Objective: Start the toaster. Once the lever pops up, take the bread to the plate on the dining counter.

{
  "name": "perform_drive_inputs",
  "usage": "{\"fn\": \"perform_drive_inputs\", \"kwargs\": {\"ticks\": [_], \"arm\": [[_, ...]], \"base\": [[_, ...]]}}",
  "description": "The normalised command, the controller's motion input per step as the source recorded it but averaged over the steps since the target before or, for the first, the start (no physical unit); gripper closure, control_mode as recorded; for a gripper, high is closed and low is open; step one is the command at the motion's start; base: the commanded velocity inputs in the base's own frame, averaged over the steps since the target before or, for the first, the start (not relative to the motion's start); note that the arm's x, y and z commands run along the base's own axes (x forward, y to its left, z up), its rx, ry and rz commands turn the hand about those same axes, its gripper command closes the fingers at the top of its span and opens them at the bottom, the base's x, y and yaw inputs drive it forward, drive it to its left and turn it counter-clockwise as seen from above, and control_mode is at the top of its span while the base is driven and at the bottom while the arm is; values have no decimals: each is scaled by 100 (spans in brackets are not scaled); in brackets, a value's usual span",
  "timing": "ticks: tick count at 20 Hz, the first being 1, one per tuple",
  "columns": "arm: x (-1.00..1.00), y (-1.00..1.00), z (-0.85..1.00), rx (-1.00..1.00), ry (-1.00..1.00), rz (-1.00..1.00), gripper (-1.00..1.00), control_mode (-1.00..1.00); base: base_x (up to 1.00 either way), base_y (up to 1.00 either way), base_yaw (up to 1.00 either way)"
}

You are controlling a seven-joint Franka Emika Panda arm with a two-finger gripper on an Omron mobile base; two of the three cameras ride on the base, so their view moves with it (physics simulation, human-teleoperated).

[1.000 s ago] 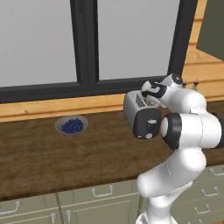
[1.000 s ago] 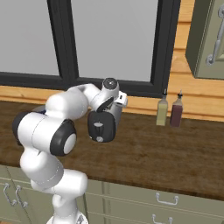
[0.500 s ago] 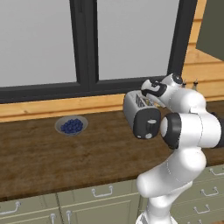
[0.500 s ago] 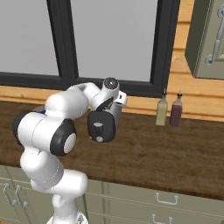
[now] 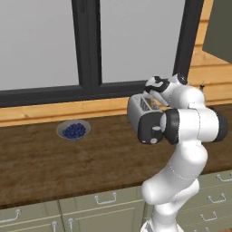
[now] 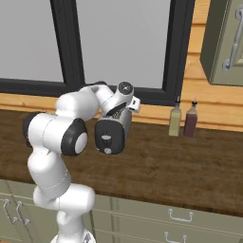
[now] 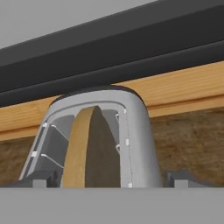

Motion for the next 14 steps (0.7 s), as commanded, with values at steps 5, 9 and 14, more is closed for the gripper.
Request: {"fn": "perform_drive_inputs", "kwargs": {"ticks": [5, 9, 14], "arm": [[12, 32, -62, 0, 0, 0, -100, -100], [-8, 52, -71, 0, 0, 1, -100, -100], [-6, 65, -62, 0, 0, 1, 100, -100]], "base": [[0, 0, 0], [0, 0, 0], [0, 0, 0]]}}
